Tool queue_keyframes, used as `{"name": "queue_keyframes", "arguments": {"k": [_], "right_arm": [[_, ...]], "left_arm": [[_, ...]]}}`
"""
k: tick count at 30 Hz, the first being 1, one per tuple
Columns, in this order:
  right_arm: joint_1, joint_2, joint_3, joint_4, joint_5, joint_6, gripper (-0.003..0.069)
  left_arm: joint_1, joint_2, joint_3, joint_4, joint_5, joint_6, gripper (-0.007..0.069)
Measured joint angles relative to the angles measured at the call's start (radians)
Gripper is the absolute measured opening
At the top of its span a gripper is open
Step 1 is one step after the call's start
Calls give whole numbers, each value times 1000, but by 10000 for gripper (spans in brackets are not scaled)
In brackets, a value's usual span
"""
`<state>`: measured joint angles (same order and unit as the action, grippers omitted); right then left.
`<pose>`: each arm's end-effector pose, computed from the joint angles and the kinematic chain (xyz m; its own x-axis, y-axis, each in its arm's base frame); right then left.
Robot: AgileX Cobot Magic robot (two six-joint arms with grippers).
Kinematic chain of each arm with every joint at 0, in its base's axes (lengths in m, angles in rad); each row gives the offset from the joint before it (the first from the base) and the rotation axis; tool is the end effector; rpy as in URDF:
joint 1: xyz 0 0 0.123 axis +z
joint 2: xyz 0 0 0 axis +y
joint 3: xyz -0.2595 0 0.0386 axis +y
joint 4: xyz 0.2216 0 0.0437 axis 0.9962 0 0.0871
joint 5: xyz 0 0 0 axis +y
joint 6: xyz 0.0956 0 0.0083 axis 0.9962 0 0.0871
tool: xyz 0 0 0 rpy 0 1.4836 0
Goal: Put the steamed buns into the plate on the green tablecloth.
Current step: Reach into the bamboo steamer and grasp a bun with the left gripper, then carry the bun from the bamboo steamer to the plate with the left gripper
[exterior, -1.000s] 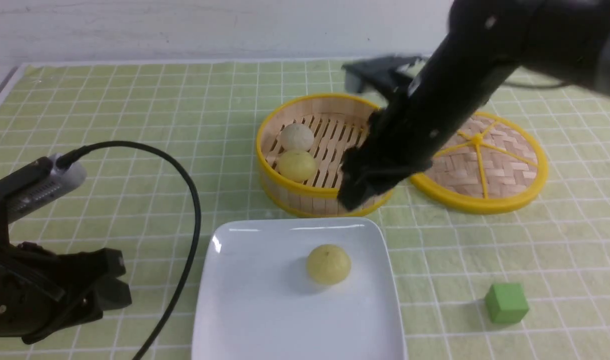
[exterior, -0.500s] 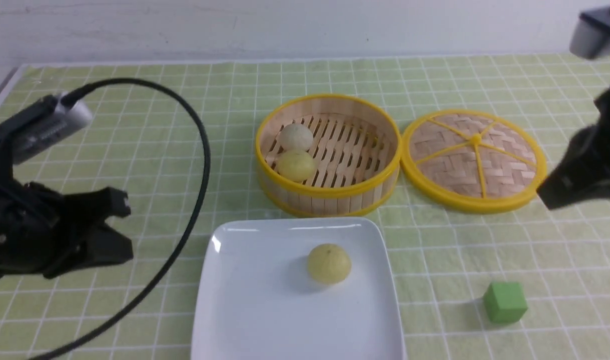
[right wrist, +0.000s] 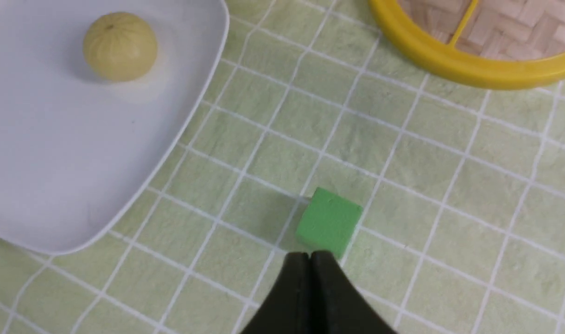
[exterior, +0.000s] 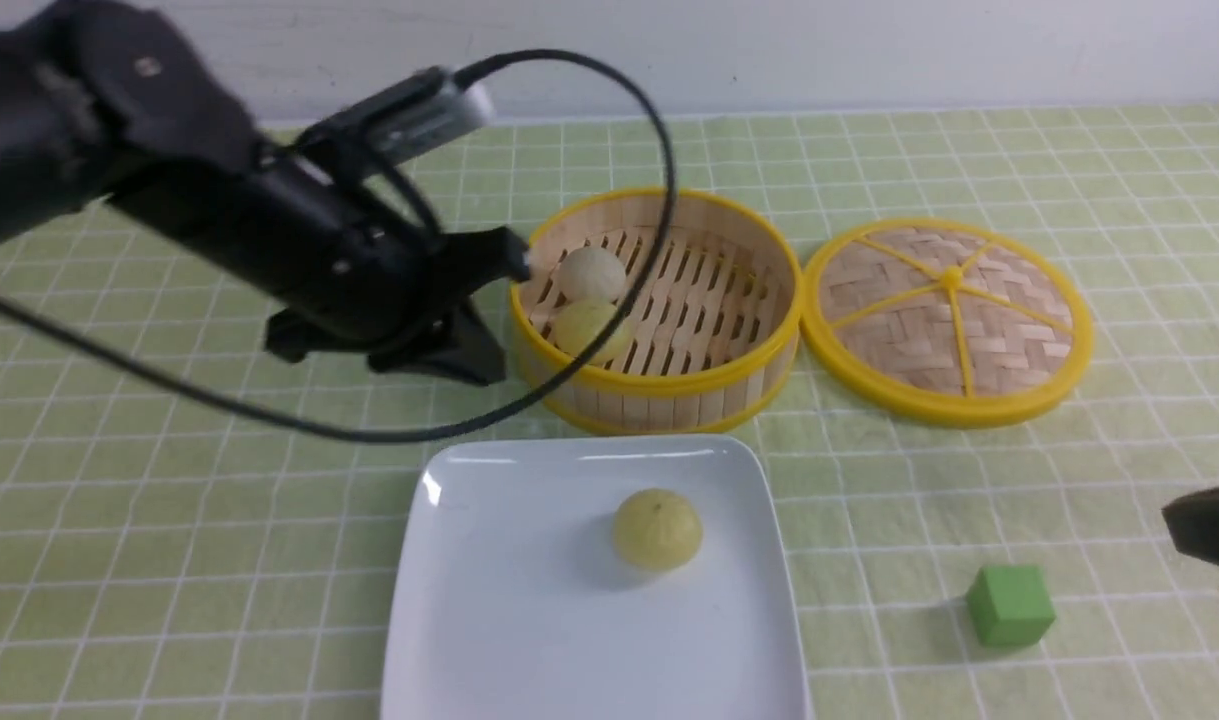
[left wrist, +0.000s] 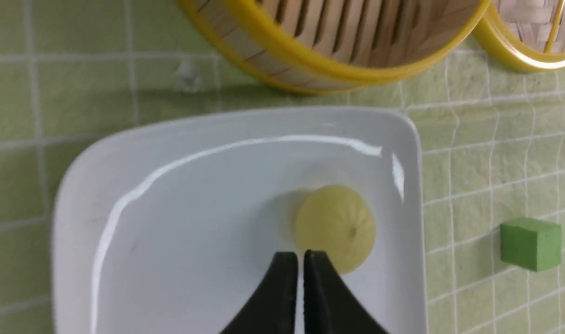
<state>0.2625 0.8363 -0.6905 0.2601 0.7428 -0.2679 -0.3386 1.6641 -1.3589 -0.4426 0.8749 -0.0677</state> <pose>0.1378 0.0543 0.2857 -0.6525 -0.2511 -0.7150 -0.4241 0.9029 0.0700 0.3033 -0.1403 0.2746 -0.9284 -0.0283 -0.3704 0.1503 0.8832 -0.4442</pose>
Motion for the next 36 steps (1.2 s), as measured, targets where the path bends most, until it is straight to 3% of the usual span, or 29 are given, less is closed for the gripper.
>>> {"name": "queue_keyframes", "arguments": {"k": [3, 5, 9, 12, 16, 21, 24, 25, 28, 36], "right_arm": [[0, -22, 6, -5, -23, 0, -3], [0, -30, 6, -5, -31, 0, 0], [0, -30, 6, -8, -33, 0, 2], [0, -30, 6, -14, -35, 0, 3], [0, -30, 6, -24, -35, 0, 7], [0, -30, 6, -30, -38, 0, 13], [0, -30, 6, -33, -39, 0, 16], [0, -30, 6, -34, -40, 0, 17], [0, -30, 6, -34, -40, 0, 20], [0, -30, 6, -34, -42, 0, 29]], "left_arm": [[-43, 131, -150, 55, 15, -37, 154], [-71, 266, -325, 130, 36, -54, 274], [-94, 411, -519, 244, 102, -51, 394], [-111, 511, -654, 331, 147, -51, 454], [-130, 590, -753, 396, 164, -51, 463], [-141, 635, -766, 410, 184, -52, 407], [-145, 656, -768, 414, 199, -91, 253], [-145, 657, -777, 414, 207, -109, 153], [-146, 650, -803, 415, 242, -126, 44], [-149, 434, -893, 457, 358, -117, 22]]}}
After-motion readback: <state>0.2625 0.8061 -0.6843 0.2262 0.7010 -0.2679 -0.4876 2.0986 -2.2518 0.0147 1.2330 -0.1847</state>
